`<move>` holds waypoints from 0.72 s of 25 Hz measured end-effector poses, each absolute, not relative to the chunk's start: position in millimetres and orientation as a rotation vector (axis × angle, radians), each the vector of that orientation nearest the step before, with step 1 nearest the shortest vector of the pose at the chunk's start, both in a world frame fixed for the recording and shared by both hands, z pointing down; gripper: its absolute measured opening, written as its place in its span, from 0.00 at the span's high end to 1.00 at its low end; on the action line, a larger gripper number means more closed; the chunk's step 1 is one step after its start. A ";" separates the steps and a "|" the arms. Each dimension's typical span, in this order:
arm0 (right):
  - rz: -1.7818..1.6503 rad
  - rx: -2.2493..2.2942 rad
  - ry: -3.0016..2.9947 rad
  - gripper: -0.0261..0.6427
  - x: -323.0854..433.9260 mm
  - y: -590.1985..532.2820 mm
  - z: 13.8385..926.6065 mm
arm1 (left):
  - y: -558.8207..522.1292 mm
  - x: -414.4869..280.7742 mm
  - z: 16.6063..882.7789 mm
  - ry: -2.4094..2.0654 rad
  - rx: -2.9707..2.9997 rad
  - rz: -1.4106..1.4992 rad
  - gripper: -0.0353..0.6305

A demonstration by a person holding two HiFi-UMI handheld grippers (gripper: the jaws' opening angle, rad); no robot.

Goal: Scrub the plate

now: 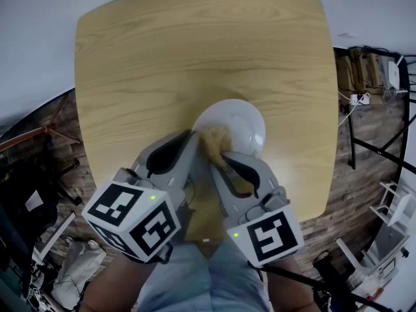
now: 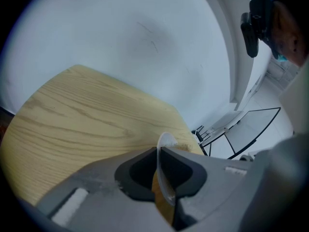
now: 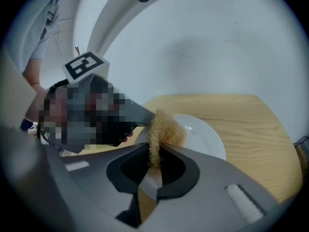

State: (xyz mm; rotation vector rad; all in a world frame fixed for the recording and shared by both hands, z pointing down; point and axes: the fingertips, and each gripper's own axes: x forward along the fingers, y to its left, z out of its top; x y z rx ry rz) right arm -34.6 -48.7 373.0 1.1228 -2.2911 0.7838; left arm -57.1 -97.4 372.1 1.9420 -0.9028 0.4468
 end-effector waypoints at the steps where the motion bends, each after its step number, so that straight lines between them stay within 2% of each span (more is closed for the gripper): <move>1: 0.793 1.117 -2.290 0.90 -36.0 -44.7 373.8 | -97.1 -58.1 372.5 -0.907 1.942 0.449 0.88; 18: 0.913 1.061 -2.326 0.90 -36.4 17.3 362.7 | -95.0 -57.6 366.9 -0.970 2.061 0.540 0.87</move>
